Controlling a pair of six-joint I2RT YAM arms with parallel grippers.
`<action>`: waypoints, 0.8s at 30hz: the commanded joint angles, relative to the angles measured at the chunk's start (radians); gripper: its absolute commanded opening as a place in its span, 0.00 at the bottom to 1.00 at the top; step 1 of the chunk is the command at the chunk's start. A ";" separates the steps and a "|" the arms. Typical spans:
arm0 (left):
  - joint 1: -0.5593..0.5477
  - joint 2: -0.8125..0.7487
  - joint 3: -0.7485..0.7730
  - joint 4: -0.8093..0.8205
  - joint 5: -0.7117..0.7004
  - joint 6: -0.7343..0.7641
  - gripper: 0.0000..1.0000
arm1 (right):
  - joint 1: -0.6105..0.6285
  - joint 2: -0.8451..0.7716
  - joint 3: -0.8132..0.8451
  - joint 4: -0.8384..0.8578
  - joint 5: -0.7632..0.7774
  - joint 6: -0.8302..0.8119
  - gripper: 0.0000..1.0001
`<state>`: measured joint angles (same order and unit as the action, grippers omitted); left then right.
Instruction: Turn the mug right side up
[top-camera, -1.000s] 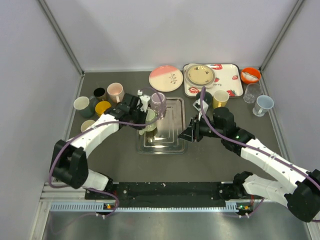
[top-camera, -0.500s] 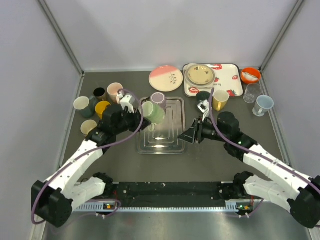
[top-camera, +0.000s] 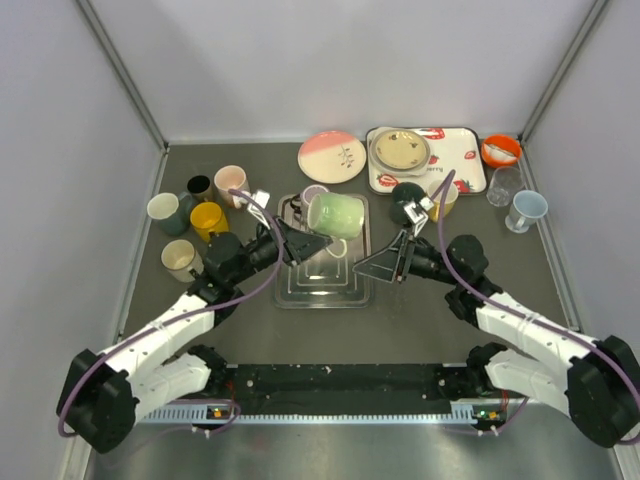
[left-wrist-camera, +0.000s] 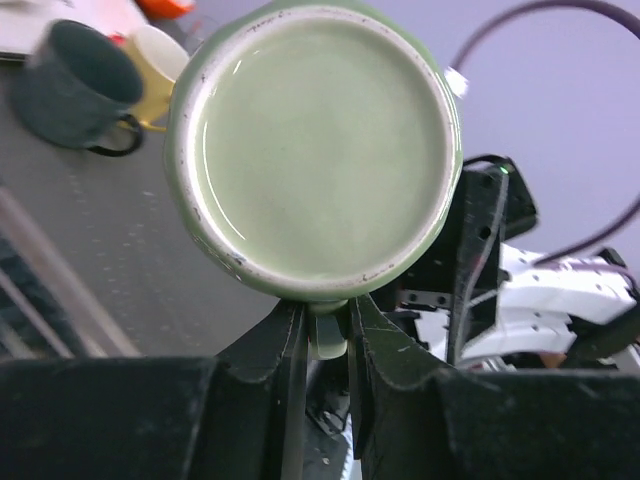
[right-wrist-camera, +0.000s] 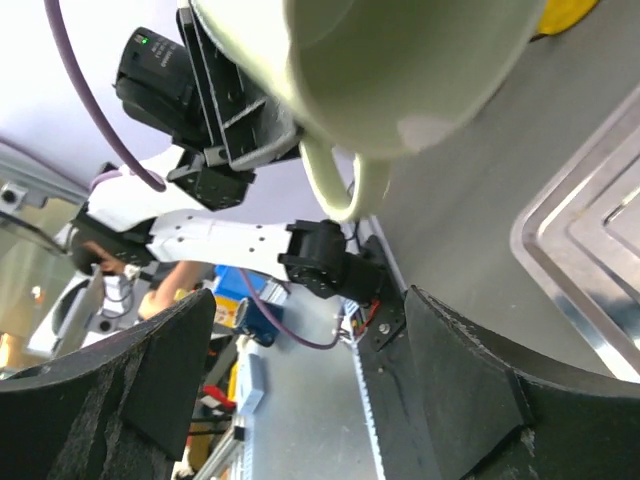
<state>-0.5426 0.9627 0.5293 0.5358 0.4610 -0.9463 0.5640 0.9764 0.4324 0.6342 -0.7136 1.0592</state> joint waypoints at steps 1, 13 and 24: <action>-0.075 0.027 0.041 0.280 0.036 -0.051 0.00 | -0.009 0.073 0.012 0.313 -0.072 0.134 0.76; -0.175 0.097 0.066 0.329 0.005 -0.054 0.00 | -0.009 0.156 0.066 0.397 -0.072 0.153 0.66; -0.263 0.146 0.080 0.331 -0.002 -0.062 0.00 | -0.009 0.214 0.037 0.650 0.028 0.280 0.35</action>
<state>-0.7429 1.0935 0.5610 0.7731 0.3946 -0.9970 0.5430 1.1725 0.4400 1.0565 -0.7361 1.2839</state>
